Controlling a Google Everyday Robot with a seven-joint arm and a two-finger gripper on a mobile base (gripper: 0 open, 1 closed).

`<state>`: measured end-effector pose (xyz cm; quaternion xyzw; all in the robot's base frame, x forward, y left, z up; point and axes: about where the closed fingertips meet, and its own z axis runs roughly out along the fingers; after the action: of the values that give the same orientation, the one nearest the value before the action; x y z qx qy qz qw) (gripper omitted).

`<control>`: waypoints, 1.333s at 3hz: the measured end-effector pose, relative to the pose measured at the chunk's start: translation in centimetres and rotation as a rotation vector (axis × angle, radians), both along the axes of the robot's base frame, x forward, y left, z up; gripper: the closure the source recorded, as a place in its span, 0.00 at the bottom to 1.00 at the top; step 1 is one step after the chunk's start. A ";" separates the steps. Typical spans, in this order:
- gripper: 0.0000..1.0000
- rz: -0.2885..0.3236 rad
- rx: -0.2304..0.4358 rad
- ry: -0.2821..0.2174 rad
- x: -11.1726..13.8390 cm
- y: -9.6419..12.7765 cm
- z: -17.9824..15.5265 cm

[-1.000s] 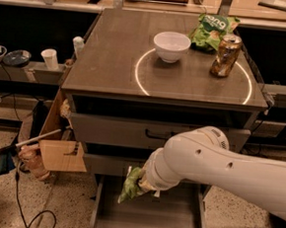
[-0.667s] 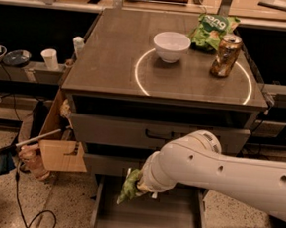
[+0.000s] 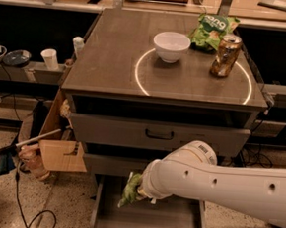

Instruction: Place green jalapeno chip bag into bottom drawer

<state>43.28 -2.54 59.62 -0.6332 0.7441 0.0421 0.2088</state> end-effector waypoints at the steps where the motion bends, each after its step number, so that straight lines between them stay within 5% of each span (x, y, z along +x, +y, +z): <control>1: 1.00 -0.033 0.002 -0.014 0.2 -0.3 -1.7; 4: 1.00 -0.069 -0.013 0.039 1.7 -0.4 -9.4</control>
Offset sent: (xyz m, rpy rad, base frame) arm 0.0131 0.0083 -0.0911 -0.0124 -0.0179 -0.0782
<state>45.00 -2.90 50.20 -0.6074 0.7698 0.0425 0.1914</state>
